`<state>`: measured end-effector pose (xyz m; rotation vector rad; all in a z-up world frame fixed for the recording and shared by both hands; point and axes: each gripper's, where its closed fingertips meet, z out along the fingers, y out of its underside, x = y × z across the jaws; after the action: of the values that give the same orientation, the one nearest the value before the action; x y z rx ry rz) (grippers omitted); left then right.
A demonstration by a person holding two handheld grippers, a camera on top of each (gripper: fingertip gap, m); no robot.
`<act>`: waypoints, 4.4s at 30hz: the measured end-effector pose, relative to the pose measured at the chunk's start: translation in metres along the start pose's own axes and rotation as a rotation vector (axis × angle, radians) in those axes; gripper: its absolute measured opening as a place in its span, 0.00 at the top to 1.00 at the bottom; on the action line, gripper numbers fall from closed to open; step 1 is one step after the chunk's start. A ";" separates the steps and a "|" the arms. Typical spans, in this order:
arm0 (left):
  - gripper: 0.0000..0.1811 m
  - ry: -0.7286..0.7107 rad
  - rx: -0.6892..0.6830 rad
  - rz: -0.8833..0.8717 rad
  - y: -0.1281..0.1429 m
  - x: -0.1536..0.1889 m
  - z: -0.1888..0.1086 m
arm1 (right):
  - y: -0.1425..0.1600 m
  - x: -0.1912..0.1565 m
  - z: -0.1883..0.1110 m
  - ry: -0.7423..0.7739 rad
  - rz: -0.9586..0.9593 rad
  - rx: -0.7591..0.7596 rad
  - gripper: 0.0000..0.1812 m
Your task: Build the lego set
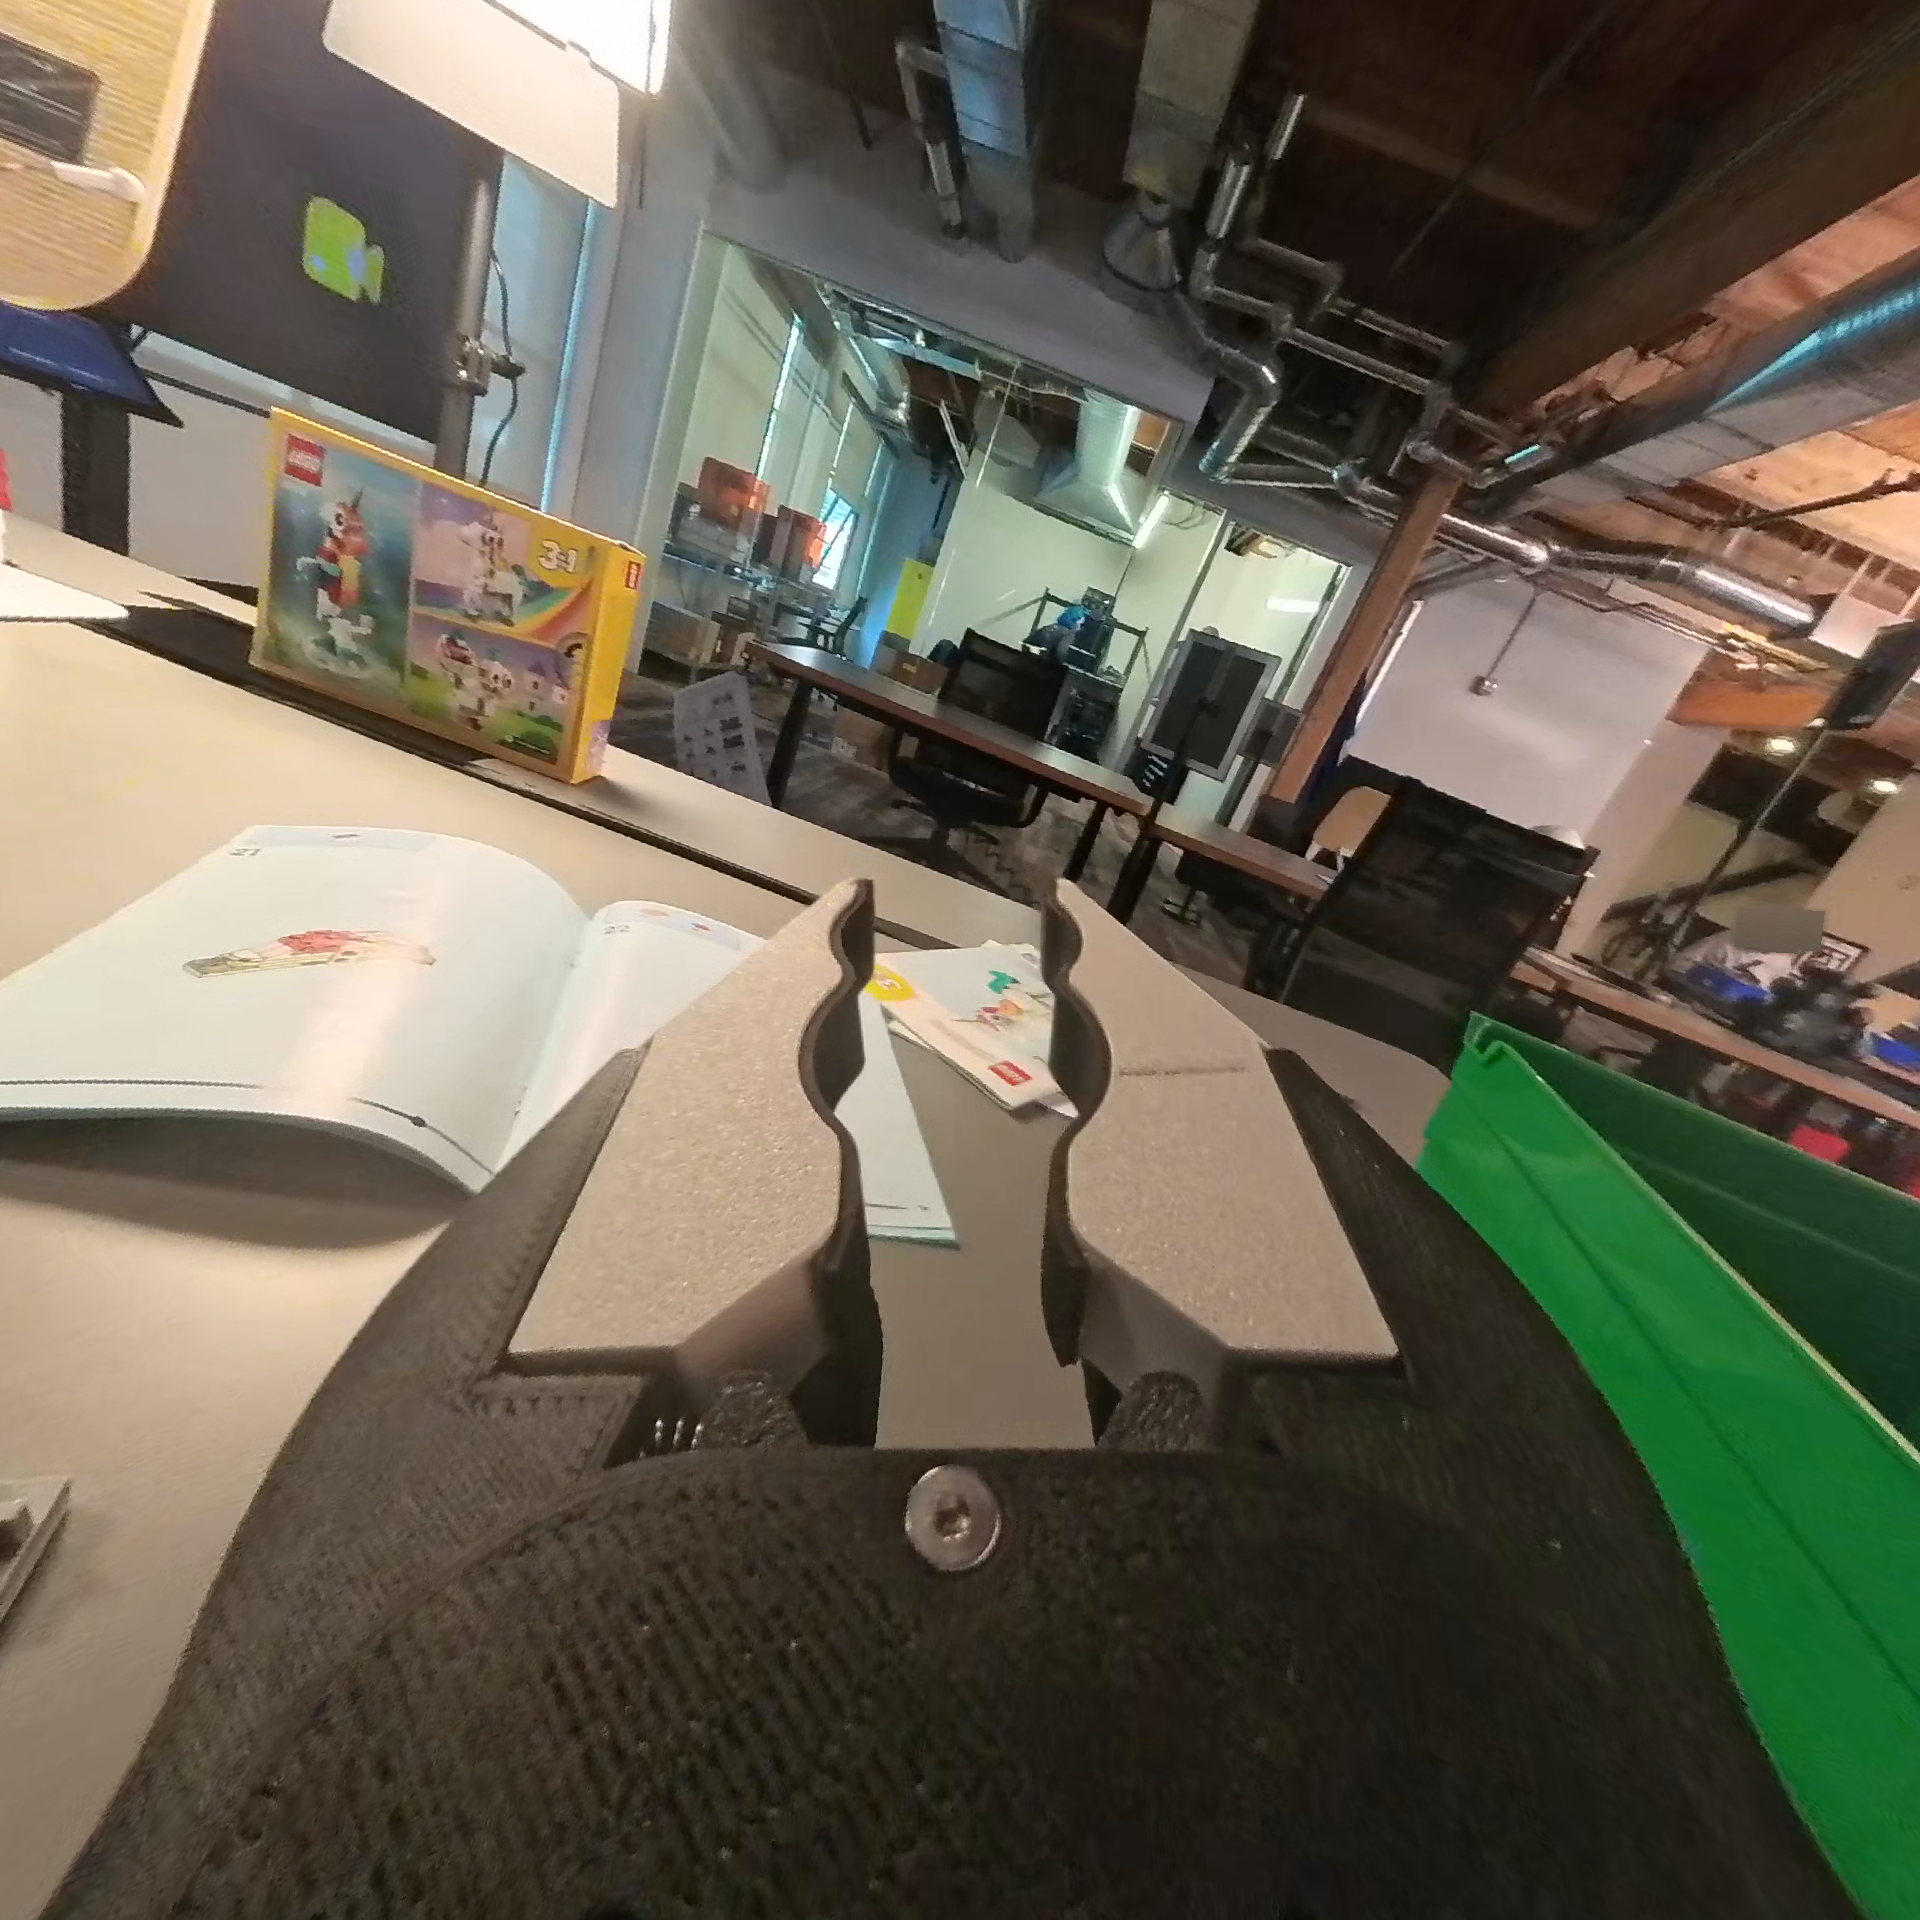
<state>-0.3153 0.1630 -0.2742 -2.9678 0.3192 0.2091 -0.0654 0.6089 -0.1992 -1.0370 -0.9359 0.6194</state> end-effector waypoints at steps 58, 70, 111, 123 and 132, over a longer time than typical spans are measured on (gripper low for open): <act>0.88 0.165 -0.102 -0.053 0.008 0.070 0.032 | 0.000 -0.007 0.002 -0.023 -0.051 0.002 0.90; 0.97 0.087 -0.123 -0.151 0.009 0.066 0.036 | -0.002 -0.004 0.001 -0.023 -0.018 0.016 0.91; 0.97 0.519 1.271 -0.216 -0.355 0.182 -0.053 | -0.052 -0.103 -0.065 -1.070 0.581 -0.065 0.91; 0.97 0.663 1.366 -0.208 -0.354 0.198 -0.067 | -0.087 -0.110 -0.078 -1.258 0.846 -0.013 0.92; 0.97 0.657 1.306 -0.155 -0.355 0.206 -0.060 | -0.078 -0.119 -0.088 -1.324 0.771 -0.072 0.97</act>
<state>-0.0301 0.4545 -0.1998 -1.6516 0.1681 -0.7207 -0.0456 0.4430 -0.1867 -0.9791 -1.6719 2.0688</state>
